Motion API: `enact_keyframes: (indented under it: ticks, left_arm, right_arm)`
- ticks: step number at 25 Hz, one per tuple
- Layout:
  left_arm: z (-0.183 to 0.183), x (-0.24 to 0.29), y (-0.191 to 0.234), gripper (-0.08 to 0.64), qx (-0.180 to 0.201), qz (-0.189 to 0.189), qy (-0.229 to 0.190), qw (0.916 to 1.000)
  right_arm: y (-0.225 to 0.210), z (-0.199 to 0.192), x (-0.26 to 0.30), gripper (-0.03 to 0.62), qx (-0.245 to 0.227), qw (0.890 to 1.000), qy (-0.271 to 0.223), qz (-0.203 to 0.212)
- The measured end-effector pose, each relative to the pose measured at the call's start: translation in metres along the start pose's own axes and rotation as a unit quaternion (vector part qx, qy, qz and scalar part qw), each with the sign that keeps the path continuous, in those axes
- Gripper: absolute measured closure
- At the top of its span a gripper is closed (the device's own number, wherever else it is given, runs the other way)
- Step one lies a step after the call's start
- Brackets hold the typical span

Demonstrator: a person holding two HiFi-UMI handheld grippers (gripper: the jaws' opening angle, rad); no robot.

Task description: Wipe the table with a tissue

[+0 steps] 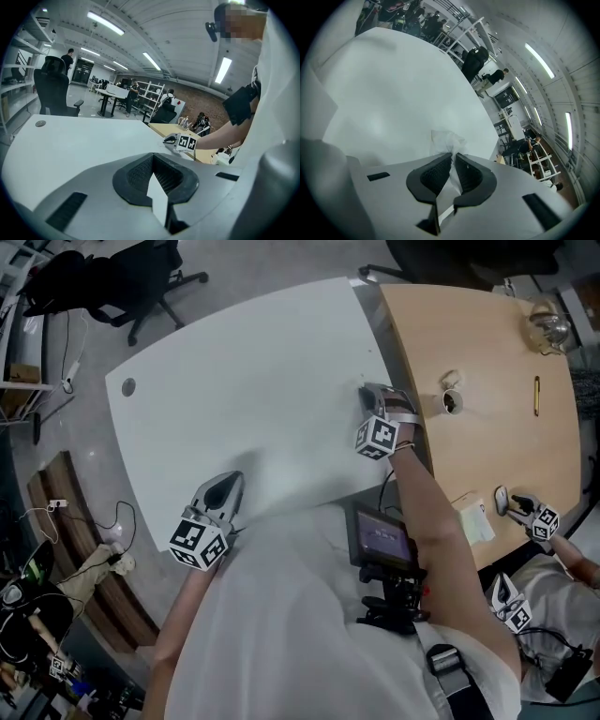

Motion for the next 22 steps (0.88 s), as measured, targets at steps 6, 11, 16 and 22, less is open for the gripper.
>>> enact_keyframes:
  ticks: [6, 11, 16, 22]
  left_arm:
    - [-0.001, 0.003, 0.005, 0.554, -0.005, 0.007, 0.009, 0.9999]
    - [-0.001, 0.010, 0.011, 0.554, -0.015, 0.010, 0.017, 0.9997]
    - [-0.006, 0.021, 0.015, 0.555, -0.028, 0.012, 0.030, 0.9991]
    - [0.002, 0.030, 0.015, 0.555, -0.036, 0.015, 0.031, 0.9988]
  right_arm:
    - [-0.018, -0.006, 0.016, 0.555, -0.011, 1.000, 0.013, -0.004]
    - [-0.031, -0.007, 0.031, 0.555, -0.069, 0.997, 0.021, -0.013]
    - [-0.047, -0.004, 0.051, 0.555, -0.080, 0.997, 0.017, -0.017]
    - [-0.074, -0.019, 0.077, 0.555, -0.076, 0.996, 0.038, -0.022]
Point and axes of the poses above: the fingertips, and each gripper's own axes: x forward along the fingers, y to its left, z out of its top, the point moved 1 cm from there along -x, backward along the fingers, and after that the axes turned 13 degrees about -x, right-handed, at the moved point
